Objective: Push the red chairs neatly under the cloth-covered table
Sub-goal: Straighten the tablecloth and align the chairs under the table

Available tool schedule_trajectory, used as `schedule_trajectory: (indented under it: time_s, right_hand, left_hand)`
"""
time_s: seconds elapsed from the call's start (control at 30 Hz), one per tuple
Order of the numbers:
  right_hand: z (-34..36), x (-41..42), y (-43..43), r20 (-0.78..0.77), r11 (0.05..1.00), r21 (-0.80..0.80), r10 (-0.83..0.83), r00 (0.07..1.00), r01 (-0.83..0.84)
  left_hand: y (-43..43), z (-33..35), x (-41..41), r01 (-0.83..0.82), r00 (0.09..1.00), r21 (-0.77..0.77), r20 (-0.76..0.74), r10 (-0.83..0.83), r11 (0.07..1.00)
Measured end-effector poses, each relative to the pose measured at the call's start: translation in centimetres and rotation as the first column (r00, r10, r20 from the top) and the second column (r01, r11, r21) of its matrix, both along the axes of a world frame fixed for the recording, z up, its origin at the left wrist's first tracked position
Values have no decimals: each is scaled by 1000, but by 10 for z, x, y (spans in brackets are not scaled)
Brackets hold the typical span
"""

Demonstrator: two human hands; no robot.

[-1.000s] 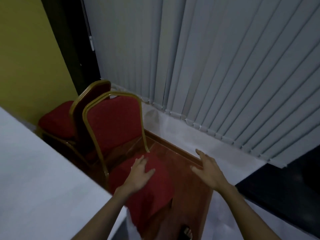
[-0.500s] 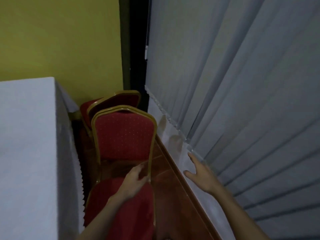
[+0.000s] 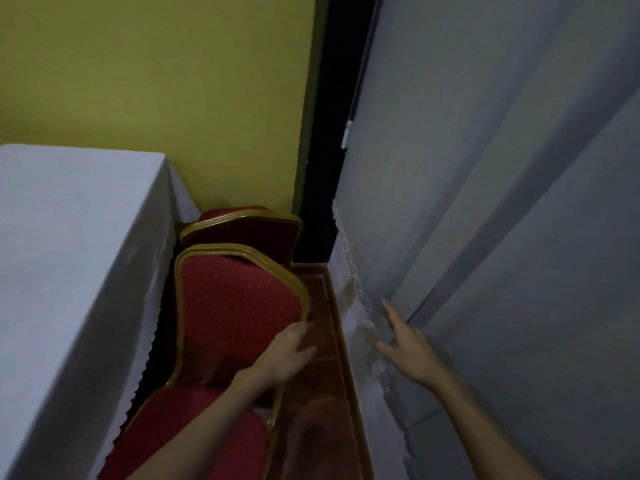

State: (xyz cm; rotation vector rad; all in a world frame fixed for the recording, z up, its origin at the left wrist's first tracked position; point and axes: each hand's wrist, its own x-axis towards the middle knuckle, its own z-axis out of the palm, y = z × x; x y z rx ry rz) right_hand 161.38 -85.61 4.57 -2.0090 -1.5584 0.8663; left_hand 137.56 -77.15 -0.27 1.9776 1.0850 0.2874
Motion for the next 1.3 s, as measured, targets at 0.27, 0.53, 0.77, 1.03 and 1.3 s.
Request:
schedule_trajectory:
  time_s: [0.27,0.53,0.77,1.03,1.3]
  right_hand:
    - [-15,22,139,-89,979,-9,203,975,-204]
    - [-11,-20,269,11,928,3,372,928,-372]
    - [-12,-49,348,113,858,14,508,854,-513]
    - [-48,-79,456,309,721,-232,691,653,-653]
    - [-84,-75,527,241,494,-389,869,432,-777]
  left_hand:
    - [60,11,11,-242,970,132,-2,245,961]
    - [148,15,-28,-432,896,168,-30,443,886]
    - [207,9,-54,-490,853,134,-129,505,861]
    - [292,-6,-58,-507,794,204,-267,546,838]
    - [381,-35,-45,-467,688,146,-560,462,872]
